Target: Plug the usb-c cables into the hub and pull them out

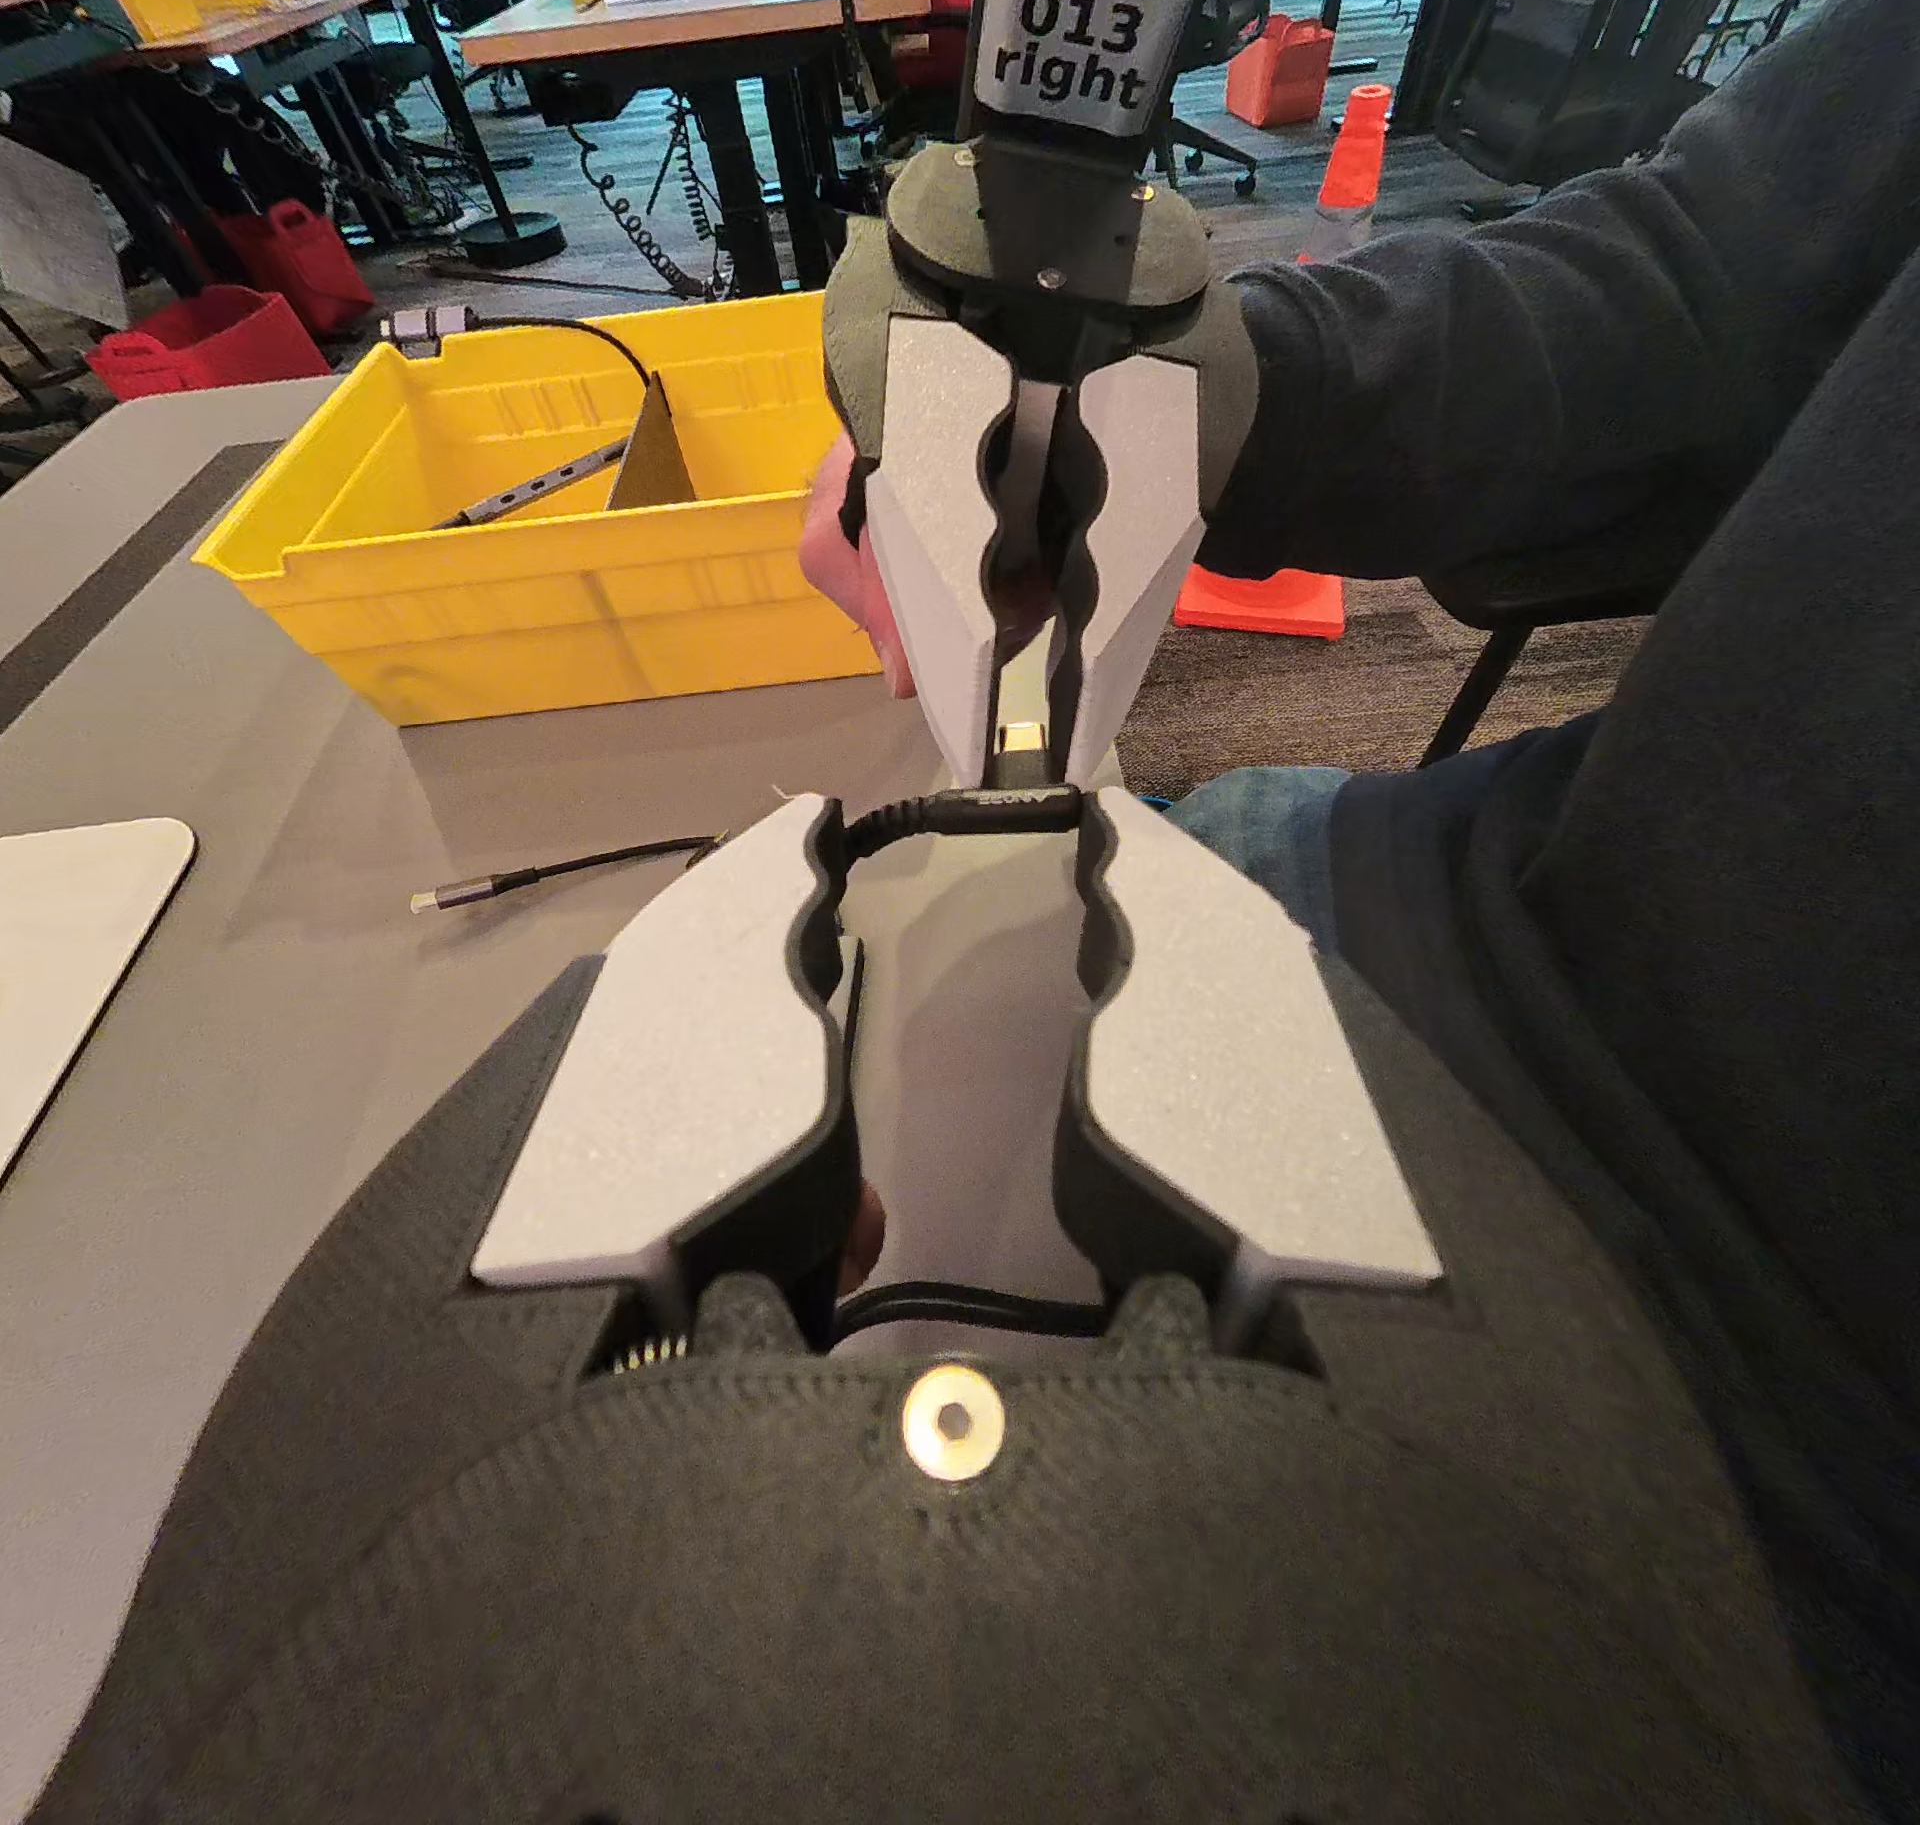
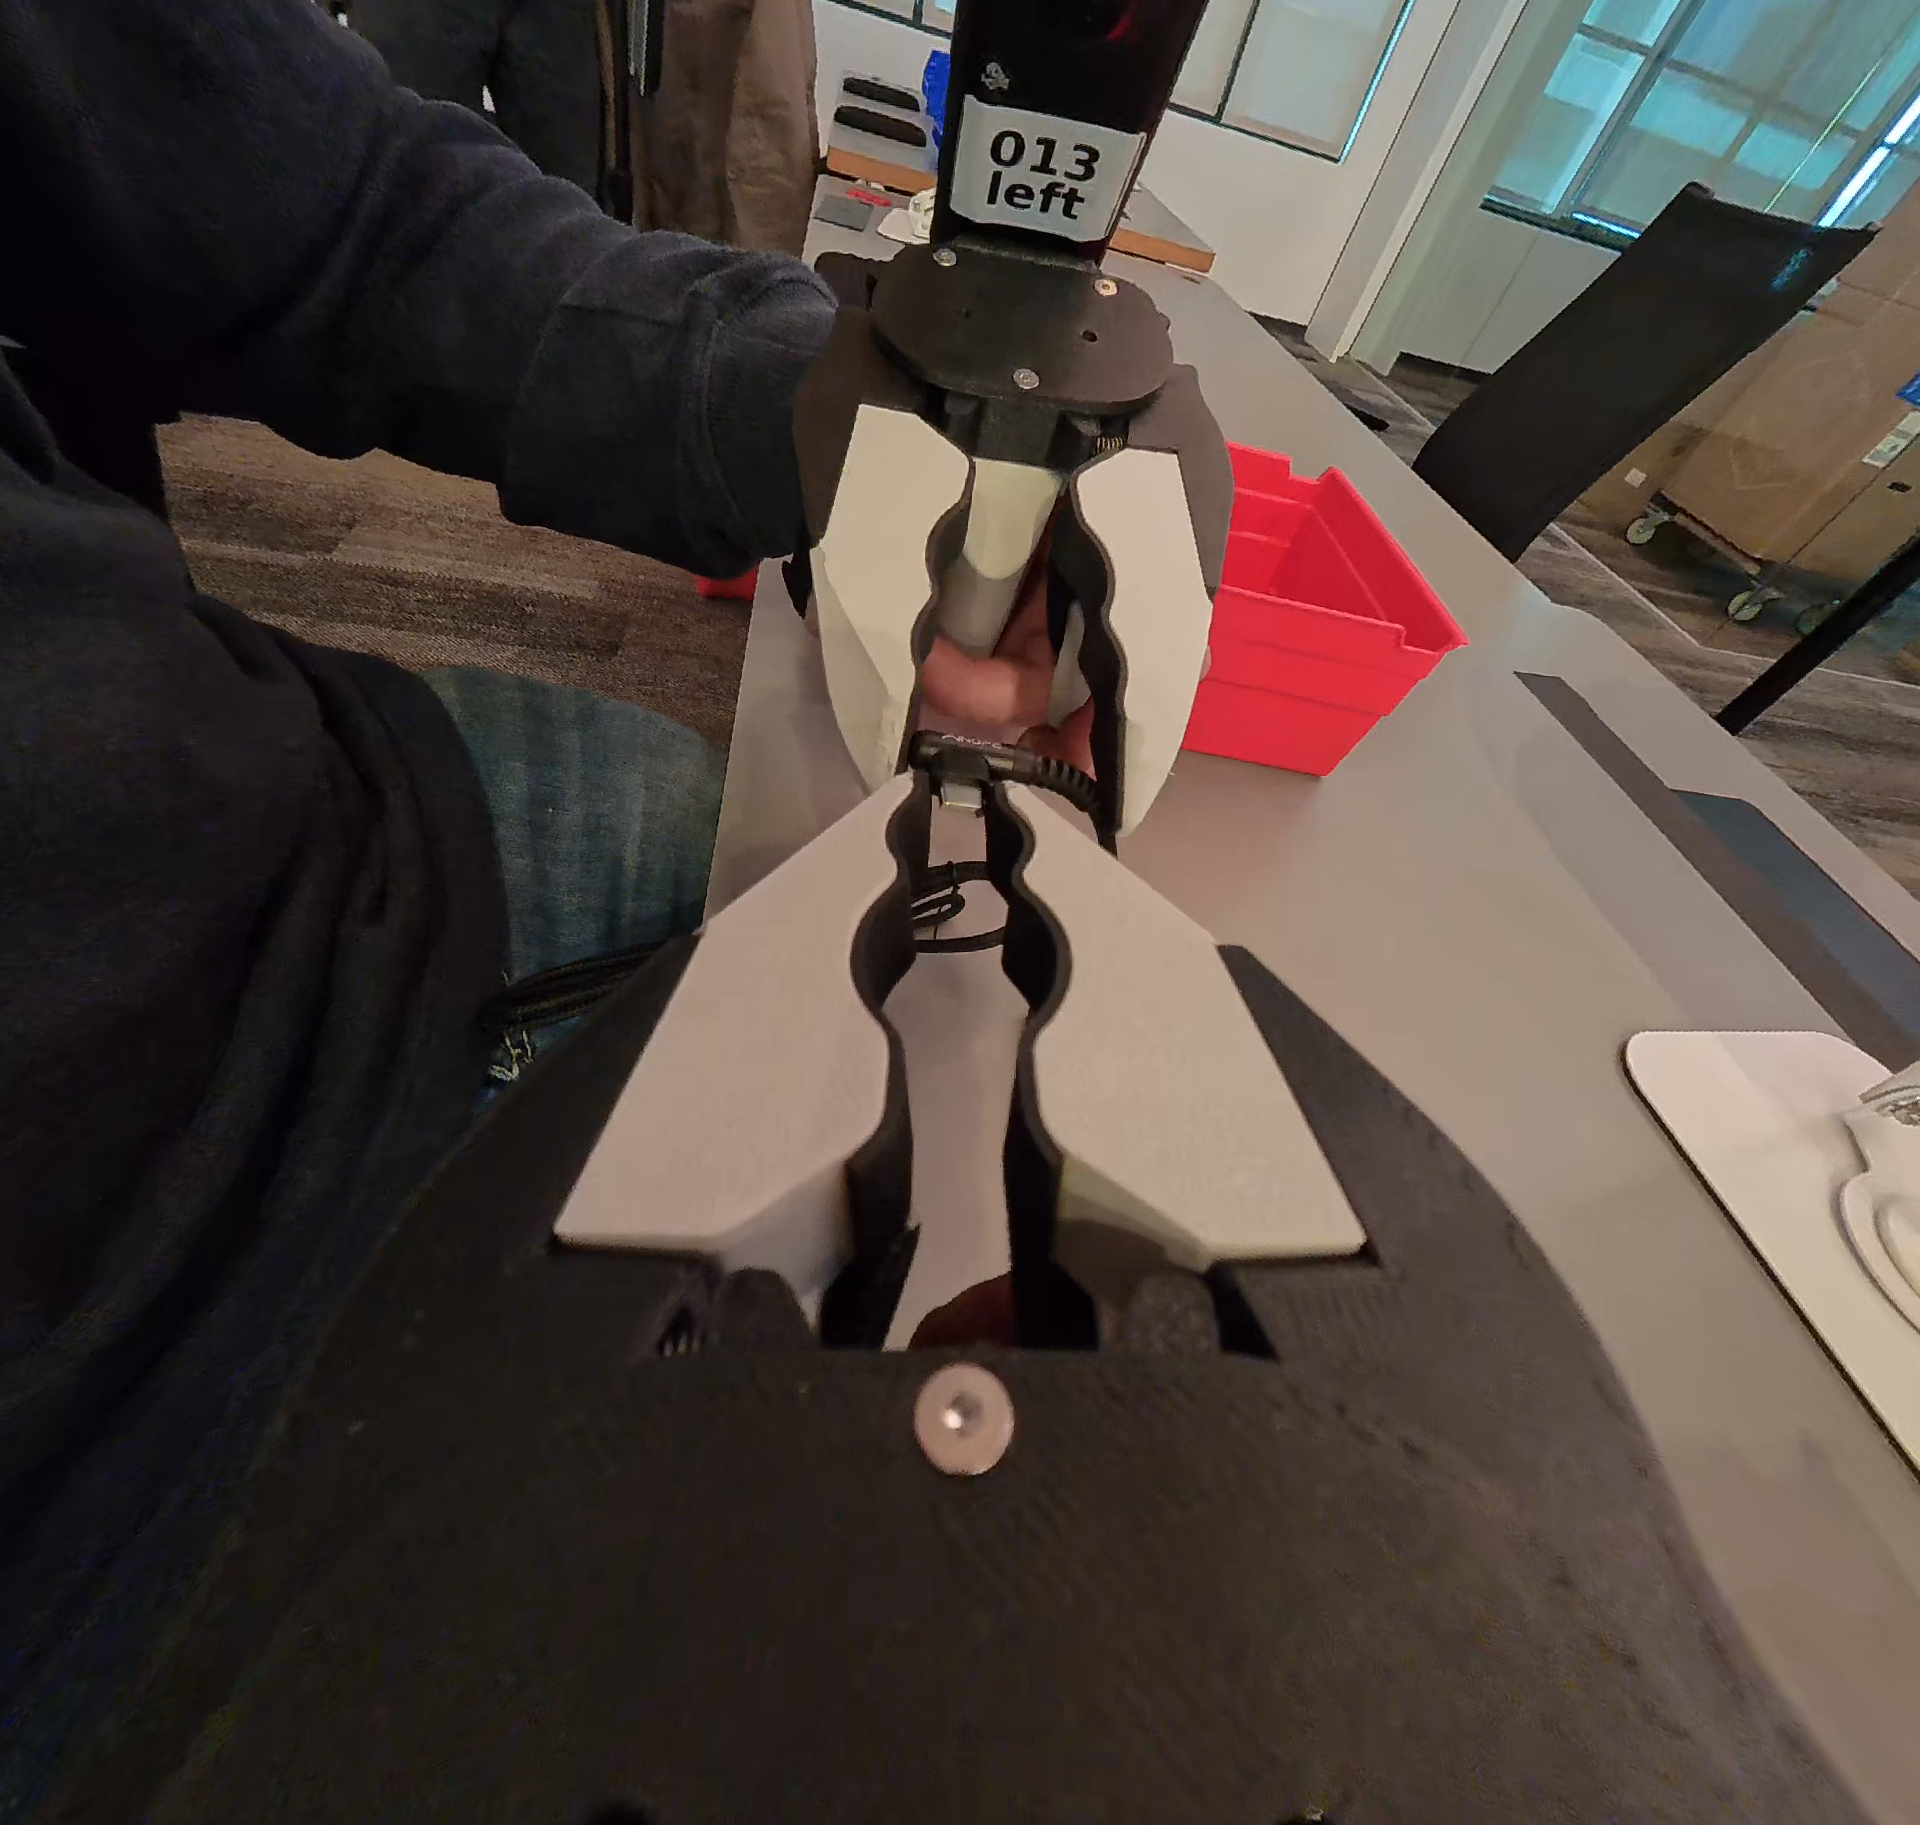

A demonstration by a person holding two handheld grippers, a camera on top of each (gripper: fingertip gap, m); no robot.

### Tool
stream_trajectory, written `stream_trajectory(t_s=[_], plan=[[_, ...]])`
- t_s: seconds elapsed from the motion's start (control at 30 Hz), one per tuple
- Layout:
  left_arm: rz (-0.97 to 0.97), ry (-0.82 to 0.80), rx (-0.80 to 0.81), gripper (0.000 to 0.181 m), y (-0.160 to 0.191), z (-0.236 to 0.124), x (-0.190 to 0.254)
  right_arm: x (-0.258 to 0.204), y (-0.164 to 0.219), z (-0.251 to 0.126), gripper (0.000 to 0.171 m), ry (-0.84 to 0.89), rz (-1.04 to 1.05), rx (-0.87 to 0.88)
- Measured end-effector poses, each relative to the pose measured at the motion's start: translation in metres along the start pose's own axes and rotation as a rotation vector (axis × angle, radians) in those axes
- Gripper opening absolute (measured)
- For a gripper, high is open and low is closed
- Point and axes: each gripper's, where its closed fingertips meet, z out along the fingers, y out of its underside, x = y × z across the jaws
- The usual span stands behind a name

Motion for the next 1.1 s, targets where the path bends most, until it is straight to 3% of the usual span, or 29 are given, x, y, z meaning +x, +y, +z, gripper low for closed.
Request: stream_trajectory(t_s=[1.1], plan=[[-0.040,0.001,0.034,0.042,-0.0022,-0.0013,-0.0027,0.0035,-0.0017,0.0000,0.007,0.052,-0.073,-0.009]])
